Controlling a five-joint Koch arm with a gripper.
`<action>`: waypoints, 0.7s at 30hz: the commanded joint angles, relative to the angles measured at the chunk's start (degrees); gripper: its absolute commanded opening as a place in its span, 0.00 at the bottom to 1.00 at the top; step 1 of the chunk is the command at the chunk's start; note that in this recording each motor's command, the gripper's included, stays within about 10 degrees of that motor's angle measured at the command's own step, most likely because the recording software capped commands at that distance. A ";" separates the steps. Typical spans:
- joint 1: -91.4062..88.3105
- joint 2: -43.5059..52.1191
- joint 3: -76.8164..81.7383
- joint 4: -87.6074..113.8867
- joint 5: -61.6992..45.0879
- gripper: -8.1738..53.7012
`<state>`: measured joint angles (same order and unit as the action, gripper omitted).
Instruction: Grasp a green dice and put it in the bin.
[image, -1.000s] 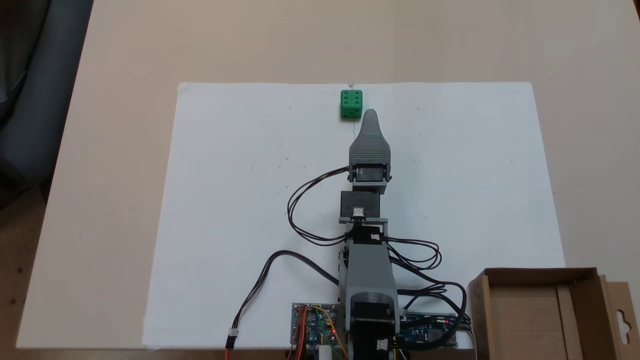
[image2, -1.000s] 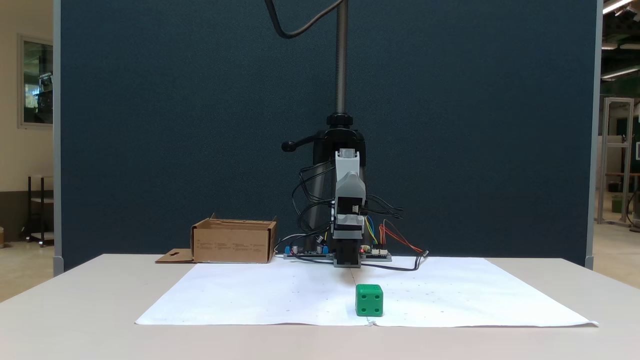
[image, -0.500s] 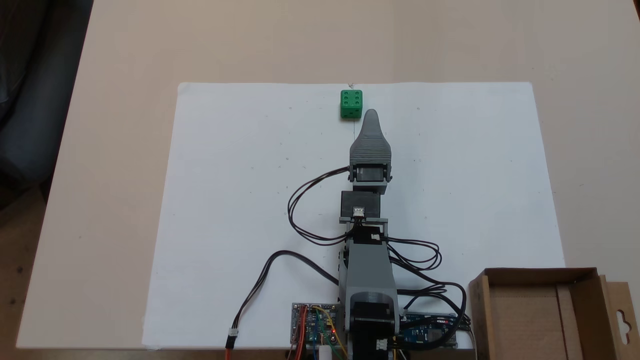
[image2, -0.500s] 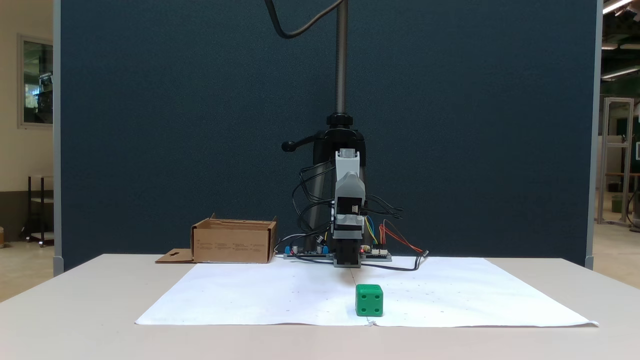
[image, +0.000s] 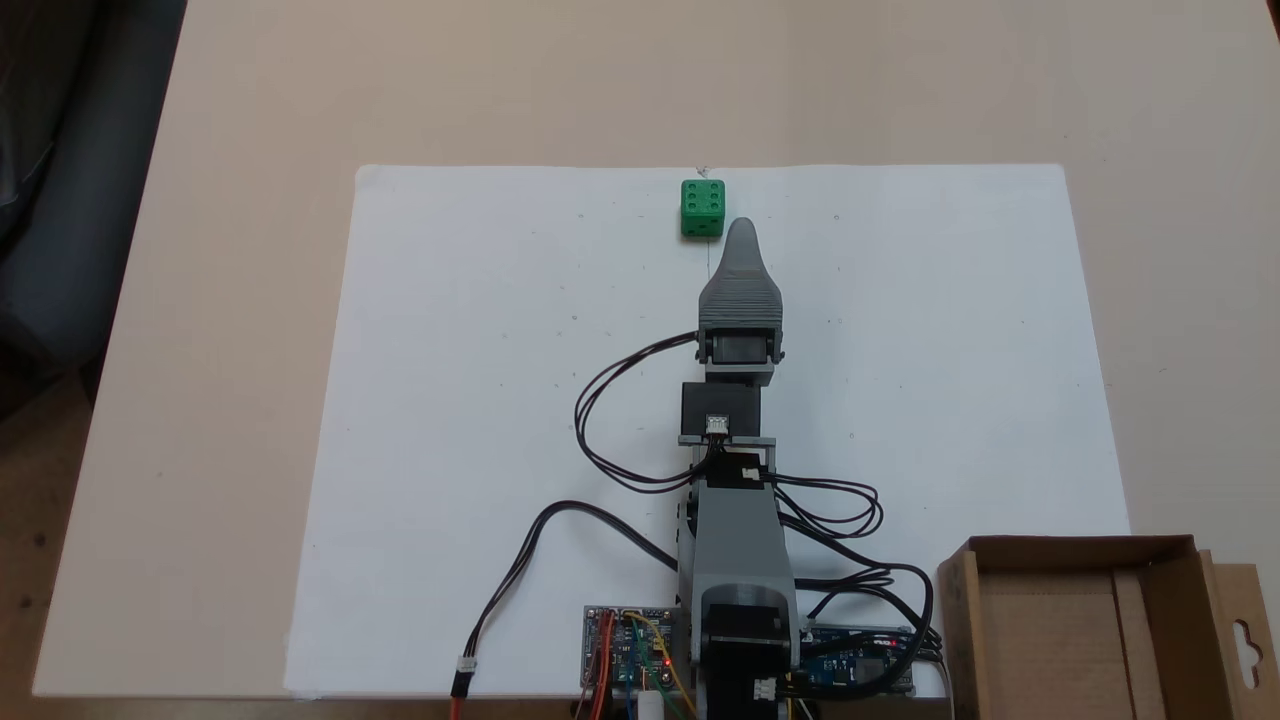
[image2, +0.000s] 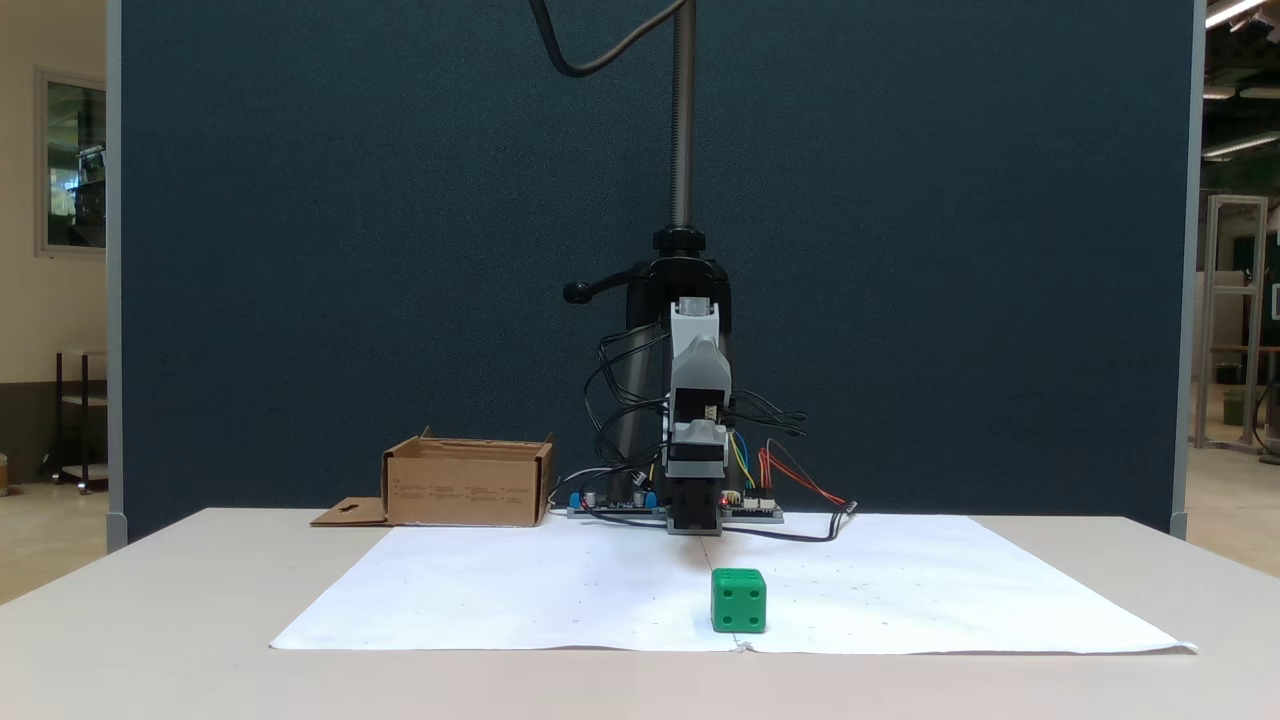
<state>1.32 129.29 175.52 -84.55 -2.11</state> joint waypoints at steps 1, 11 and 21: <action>0.53 6.50 -0.18 -5.01 -0.79 0.82; 1.05 6.68 -24.43 27.67 -3.25 0.82; 3.16 6.15 -55.99 69.06 -3.16 0.84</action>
<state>3.08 129.29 124.28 -20.83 -2.46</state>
